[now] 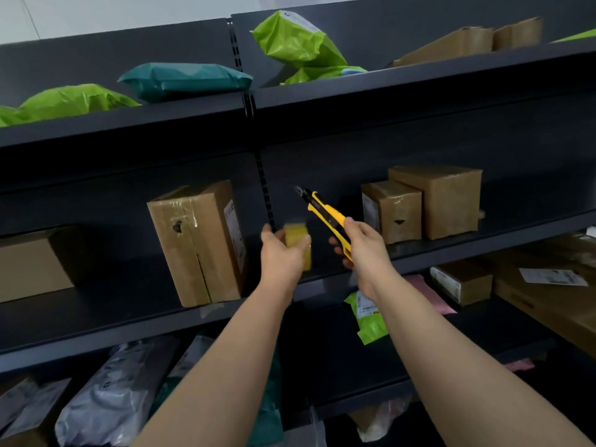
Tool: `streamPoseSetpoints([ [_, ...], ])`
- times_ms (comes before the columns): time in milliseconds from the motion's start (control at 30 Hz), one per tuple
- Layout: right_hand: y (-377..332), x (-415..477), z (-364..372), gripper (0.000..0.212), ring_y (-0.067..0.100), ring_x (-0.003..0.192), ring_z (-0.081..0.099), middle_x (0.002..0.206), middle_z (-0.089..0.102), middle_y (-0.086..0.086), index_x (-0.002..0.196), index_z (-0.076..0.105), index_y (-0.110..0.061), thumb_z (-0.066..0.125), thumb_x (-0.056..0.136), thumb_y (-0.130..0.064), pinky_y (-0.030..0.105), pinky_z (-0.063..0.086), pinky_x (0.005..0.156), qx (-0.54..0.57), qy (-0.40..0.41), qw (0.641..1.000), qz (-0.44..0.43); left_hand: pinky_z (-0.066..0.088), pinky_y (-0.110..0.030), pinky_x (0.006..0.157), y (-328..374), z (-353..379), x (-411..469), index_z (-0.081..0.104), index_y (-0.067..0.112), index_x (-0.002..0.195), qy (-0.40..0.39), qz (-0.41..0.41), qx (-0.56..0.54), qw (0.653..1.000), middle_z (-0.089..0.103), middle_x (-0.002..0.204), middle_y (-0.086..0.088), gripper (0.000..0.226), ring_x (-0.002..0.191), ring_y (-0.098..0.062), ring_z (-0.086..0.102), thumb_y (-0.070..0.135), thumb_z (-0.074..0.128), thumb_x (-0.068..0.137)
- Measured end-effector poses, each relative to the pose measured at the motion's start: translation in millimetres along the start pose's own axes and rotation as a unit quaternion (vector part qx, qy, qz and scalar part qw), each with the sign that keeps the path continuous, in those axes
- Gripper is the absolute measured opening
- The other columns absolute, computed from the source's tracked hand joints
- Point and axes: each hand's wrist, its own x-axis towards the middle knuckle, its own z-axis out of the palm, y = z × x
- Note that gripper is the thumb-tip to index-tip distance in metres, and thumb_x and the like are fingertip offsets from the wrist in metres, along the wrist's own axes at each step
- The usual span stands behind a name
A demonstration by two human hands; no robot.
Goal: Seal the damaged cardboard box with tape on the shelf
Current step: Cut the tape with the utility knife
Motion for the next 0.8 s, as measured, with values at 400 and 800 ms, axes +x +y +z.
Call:
streamPoseSetpoints([
  [400, 39.5, 38.4, 32.6, 0.027, 0.021, 0.092, 0.063, 0.095, 0.064, 0.009, 0.117, 0.055, -0.014, 0.042, 0.104, -0.033, 0.049, 0.053, 0.089, 0.088, -0.045, 0.989, 0.113, 0.046, -0.030, 0.087, -19.7, 17.5, 37.9, 0.038, 0.006, 0.138, 0.060, -0.046, 0.053, 0.996, 0.059, 0.124, -0.012, 0.061, 0.115, -0.031, 0.057, 0.022, 0.069, 0.088],
  [800, 31.0, 53.5, -27.5, 0.039, 0.020, 0.100, 0.054, 0.112, 0.055, -0.004, 0.112, 0.064, -0.036, 0.073, 0.082, -0.013, 0.037, 0.047, 0.086, -0.275, -0.008, 0.954, -0.118, 0.052, -0.047, 0.094, -24.9, -2.3, 38.0, 0.050, 0.026, 0.138, 0.003, -0.010, -0.029, 1.000, 0.065, 0.108, 0.004, 0.056, 0.101, -0.019, 0.061, 0.006, 0.061, 0.086],
])
